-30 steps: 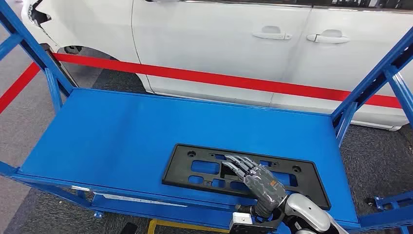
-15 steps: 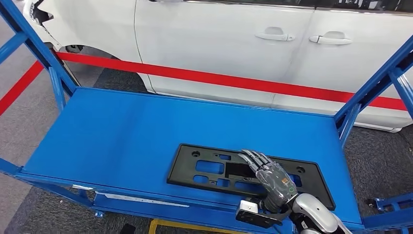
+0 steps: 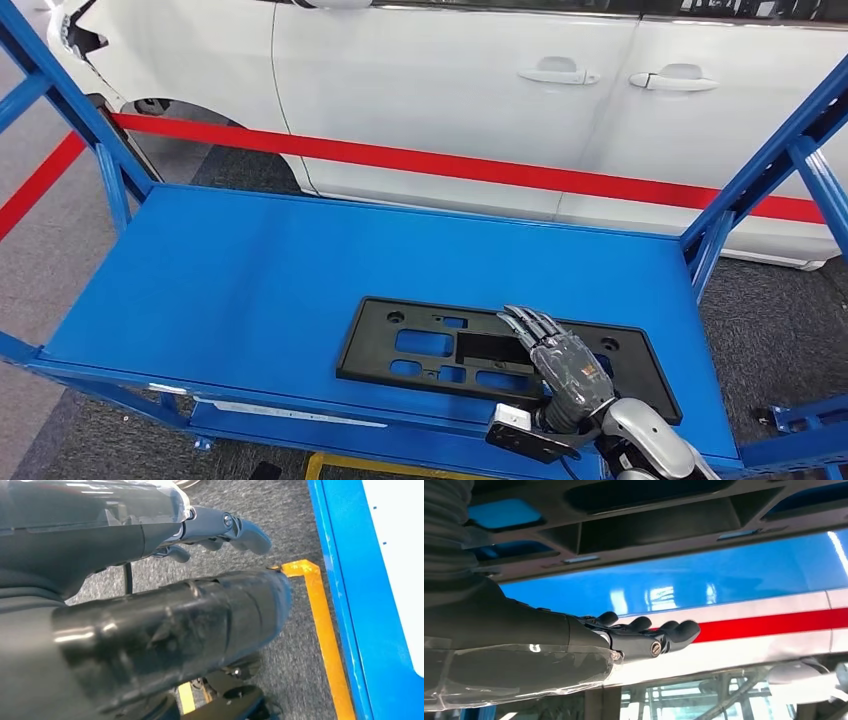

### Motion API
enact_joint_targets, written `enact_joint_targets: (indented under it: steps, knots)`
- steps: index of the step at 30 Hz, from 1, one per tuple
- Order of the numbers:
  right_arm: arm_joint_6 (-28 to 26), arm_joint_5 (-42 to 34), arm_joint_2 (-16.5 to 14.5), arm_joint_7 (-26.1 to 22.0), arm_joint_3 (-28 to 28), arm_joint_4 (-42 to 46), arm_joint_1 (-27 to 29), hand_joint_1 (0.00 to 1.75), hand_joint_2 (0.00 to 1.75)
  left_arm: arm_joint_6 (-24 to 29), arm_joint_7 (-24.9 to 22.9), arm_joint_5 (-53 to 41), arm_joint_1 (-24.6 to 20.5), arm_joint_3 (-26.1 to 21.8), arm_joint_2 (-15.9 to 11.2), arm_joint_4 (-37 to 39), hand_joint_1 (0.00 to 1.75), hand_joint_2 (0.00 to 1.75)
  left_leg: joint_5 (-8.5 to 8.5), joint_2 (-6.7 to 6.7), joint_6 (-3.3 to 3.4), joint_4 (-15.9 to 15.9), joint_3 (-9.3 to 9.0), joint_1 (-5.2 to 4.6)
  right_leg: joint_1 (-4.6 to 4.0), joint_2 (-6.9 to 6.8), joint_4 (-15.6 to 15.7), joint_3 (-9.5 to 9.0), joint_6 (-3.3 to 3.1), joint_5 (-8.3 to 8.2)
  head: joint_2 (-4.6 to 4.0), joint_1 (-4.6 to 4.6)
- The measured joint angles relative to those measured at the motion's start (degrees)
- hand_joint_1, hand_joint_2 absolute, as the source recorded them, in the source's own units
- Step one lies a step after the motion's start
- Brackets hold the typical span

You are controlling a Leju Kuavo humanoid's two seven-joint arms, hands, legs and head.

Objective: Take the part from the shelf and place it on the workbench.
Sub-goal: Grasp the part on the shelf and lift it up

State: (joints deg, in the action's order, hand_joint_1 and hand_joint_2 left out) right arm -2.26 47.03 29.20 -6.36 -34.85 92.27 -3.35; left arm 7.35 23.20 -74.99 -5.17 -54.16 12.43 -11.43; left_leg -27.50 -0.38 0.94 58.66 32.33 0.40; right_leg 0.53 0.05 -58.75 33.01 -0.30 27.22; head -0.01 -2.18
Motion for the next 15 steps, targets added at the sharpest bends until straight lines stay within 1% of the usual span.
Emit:
enact_joint_targets:
  steps: [2, 3, 4, 5, 6, 7, 8, 9, 10, 11, 12, 13, 14, 15]
  knots:
    - [-0.05, 0.6, -0.08, 0.62, 0.44, -0.29, 0.24, 0.0, 1.75, -0.09, 0.03, 0.03, 0.06, 0.0, -0.01, 0.0, 0.0, 0.0, 0.17, -0.04, 0.55, -0.25, 0.02, -0.09, -0.01, 0.03, 0.14, 0.08, 0.61, -0.16, 0.0, -0.01]
    - [-0.08, 0.86, -0.1, 0.86, 0.74, -0.43, 0.39, 0.0, 1.75, -0.11, 0.04, 0.04, 0.1, 0.0, -0.01, 0.0, 0.0, 0.0, 0.38, -0.03, 0.94, -0.54, -0.08, -0.03, 0.07, 0.04, 0.01, 0.1, 0.89, 0.05, -0.01, -0.01]
    - [-0.1, 1.1, -0.13, 1.06, 1.08, -0.57, 0.49, 0.0, 1.75, -0.14, 0.04, 0.04, 0.11, 0.0, -0.01, 0.0, 0.0, 0.0, 0.62, 0.0, 1.34, -0.85, -0.18, 0.03, 0.18, 0.03, -0.79, 0.43, 1.16, 0.75, 0.0, -0.02]
    - [-0.12, 1.33, -0.14, 1.22, 1.4, -0.74, 0.56, 0.0, 1.75, -0.14, 0.05, 0.04, 0.08, 0.0, -0.01, 0.0, 0.0, 0.0, 0.83, 0.04, 1.68, -1.13, -0.24, 0.13, 0.25, 0.02, -2.83, 1.34, 1.43, 2.12, 0.0, -0.02]
    - [-0.14, 1.56, -0.19, 1.33, 1.67, -0.92, 0.67, 0.0, 1.75, -0.14, 0.05, 0.04, 0.06, 0.0, 0.01, 0.0, 0.0, 0.0, 0.93, 0.07, 1.86, -1.22, -0.23, 0.14, 0.33, 0.0, -6.08, 2.82, 1.65, 3.99, 0.0, -0.03]
    - [-0.16, 1.93, -0.26, 1.44, 1.88, -1.15, 0.81, 0.0, 1.75, -0.14, 0.04, 0.06, 0.07, 0.0, 0.02, 0.0, 0.0, 0.0, 0.95, 0.1, 1.95, -1.2, -0.16, 0.11, 0.35, -0.01, -9.97, 4.63, 1.85, 5.86, 0.0, -0.03]
    - [-0.3, 2.58, -0.35, 1.74, 2.07, -1.38, 1.02, 0.0, 1.75, -0.14, 0.03, 0.09, 0.1, 0.0, 0.02, 0.0, 0.0, 0.0, 0.94, 0.11, 1.97, -1.15, -0.11, 0.07, 0.36, -0.02, -13.51, 6.31, 2.0, 7.16, 0.0, -0.03]
    - [-0.58, 3.56, -0.49, 2.3, 2.21, -1.61, 1.24, 0.0, 1.75, -0.13, 0.01, 0.15, 0.14, 0.0, 0.02, 0.0, 0.0, 0.0, 0.92, 0.1, 1.98, -1.09, -0.08, 0.03, 0.37, -0.02, -15.42, 7.23, 2.06, 7.41, 0.0, -0.03]
    - [-0.98, 4.87, -0.63, 3.08, 2.36, -1.81, 1.4, 0.0, 1.75, -0.13, -0.01, 0.23, 0.16, 0.0, 0.02, 0.0, 0.0, 0.0, 0.88, 0.08, 1.97, -1.01, -0.08, 0.01, 0.37, -0.02, -15.17, 7.12, 2.04, 6.55, -0.01, -0.03]
    - [-1.47, 6.32, -0.79, 4.0, 2.5, -1.97, 1.48, 0.0, 1.75, -0.13, -0.01, 0.3, 0.16, 0.0, 0.02, 0.0, 0.0, 0.0, 0.81, 0.04, 1.93, -0.91, -0.12, 0.0, 0.36, -0.02, -12.65, 5.9, 1.92, 4.75, -0.01, -0.03]
    - [-1.92, 7.87, -0.99, 4.89, 2.67, -2.14, 1.49, 0.0, 1.75, -0.13, -0.01, 0.33, 0.15, 0.0, 0.04, 0.0, 0.0, 0.0, 0.7, 0.0, 1.86, -0.79, -0.18, 0.0, 0.34, -0.02, -8.57, 3.92, 1.7, 2.69, -0.01, -0.03]
    - [-2.29, 9.28, -1.21, 5.74, 2.82, -2.3, 1.45, 0.0, 1.75, -0.14, 0.0, 0.36, 0.12, 0.0, 0.07, 0.0, 0.0, 0.0, 0.57, -0.02, 1.73, -0.65, -0.17, -0.07, 0.23, -0.02, -4.7, 2.04, 1.43, 1.28, 0.0, -0.03]
    - [-2.61, 10.5, -1.47, 6.47, 2.99, -2.45, 1.43, 0.0, 1.75, -0.14, 0.01, 0.36, 0.1, 0.0, 0.09, 0.0, 0.0, 0.0, 0.48, -0.04, 1.55, -0.52, -0.11, -0.15, 0.07, 0.0, -1.77, 0.67, 1.14, 0.38, 0.01, -0.02]
    - [-2.84, 11.52, -1.76, 7.09, 3.15, -2.63, 1.44, 0.0, 1.75, -0.14, 0.01, 0.36, 0.1, 0.0, 0.11, 0.0, 0.0, 0.0, 0.42, -0.04, 1.33, -0.44, -0.03, -0.21, -0.1, 0.03, -0.24, 0.02, 0.88, 0.18, 0.01, -0.02]
